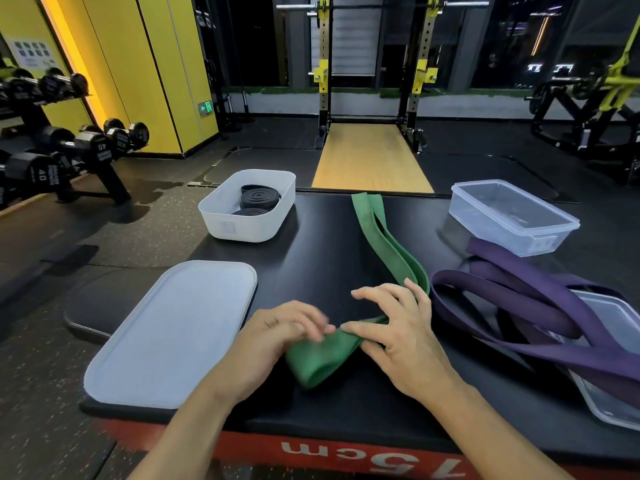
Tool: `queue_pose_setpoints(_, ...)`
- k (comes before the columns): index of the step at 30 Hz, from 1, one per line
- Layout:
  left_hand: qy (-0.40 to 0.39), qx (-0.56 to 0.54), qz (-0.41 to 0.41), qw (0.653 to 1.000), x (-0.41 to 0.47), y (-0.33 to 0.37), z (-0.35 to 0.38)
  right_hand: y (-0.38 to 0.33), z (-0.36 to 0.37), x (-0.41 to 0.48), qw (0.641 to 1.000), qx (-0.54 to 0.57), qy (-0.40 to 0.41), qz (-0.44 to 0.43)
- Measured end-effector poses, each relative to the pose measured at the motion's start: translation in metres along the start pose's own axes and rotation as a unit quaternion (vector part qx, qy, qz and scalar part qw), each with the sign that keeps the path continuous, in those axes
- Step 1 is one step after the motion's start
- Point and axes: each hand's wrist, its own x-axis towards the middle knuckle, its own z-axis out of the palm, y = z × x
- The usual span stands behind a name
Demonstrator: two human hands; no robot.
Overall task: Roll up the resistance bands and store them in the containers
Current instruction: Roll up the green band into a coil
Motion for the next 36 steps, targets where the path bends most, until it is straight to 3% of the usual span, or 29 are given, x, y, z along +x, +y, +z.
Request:
queue_pose_setpoints(3, -0.087, 0.162, 0.026, 0.983, -0.008, 0.004, 0.002, -0.002, 0.0, -0.001, 0.999, -0.016, 0.03, -0.008)
queue_pose_setpoints(6, -0.117, 0.196, 0.013, 0.974, -0.013, 0.009, 0.006, -0.006, -0.001, -0.001, 0.997, -0.054, 0.054, -0.018)
queue_pose_setpoints(10, -0.075, 0.285, 0.027, 0.955, -0.015, 0.005, 0.014, -0.009, 0.0, -0.005, 0.996, -0.061, 0.059, -0.023)
queue_pose_setpoints(13, -0.013, 0.253, 0.038, 0.967, -0.017, 0.005, 0.015, -0.009, 0.001, -0.008, 0.995, -0.059, 0.076, 0.011)
queue_pose_setpoints(16, -0.006, 0.245, 0.08, 0.966, -0.02, 0.003, 0.016, -0.007, 0.002, -0.006, 0.994, -0.024, 0.105, 0.017)
queue_pose_setpoints(19, -0.043, 0.364, 0.101, 0.925, -0.026, 0.002, 0.025, -0.004, 0.0, -0.003, 0.991, 0.039, 0.125, -0.024)
queue_pose_setpoints(21, -0.049, 0.45, 0.128, 0.882, -0.031, 0.001, 0.03, -0.005, -0.004, -0.002, 0.991, 0.062, 0.105, -0.062)
queue_pose_setpoints(23, -0.056, 0.471, 0.156, 0.867, -0.032, 0.0, 0.031, -0.003, -0.003, -0.001, 0.992, 0.088, 0.065, -0.065)
queue_pose_setpoints(27, -0.06, 0.443, 0.144, 0.883, -0.026, 0.0, 0.029, 0.005, 0.007, 0.001, 0.992, 0.117, -0.038, 0.033)
queue_pose_setpoints(31, -0.044, 0.421, 0.11, 0.899, -0.024, -0.001, 0.029, 0.002, 0.006, 0.0, 0.998, 0.012, 0.002, 0.06)
queue_pose_setpoints(36, -0.056, 0.351, 0.081, 0.931, -0.016, -0.003, 0.022, 0.0, 0.007, -0.002, 0.998, -0.007, -0.005, 0.068)
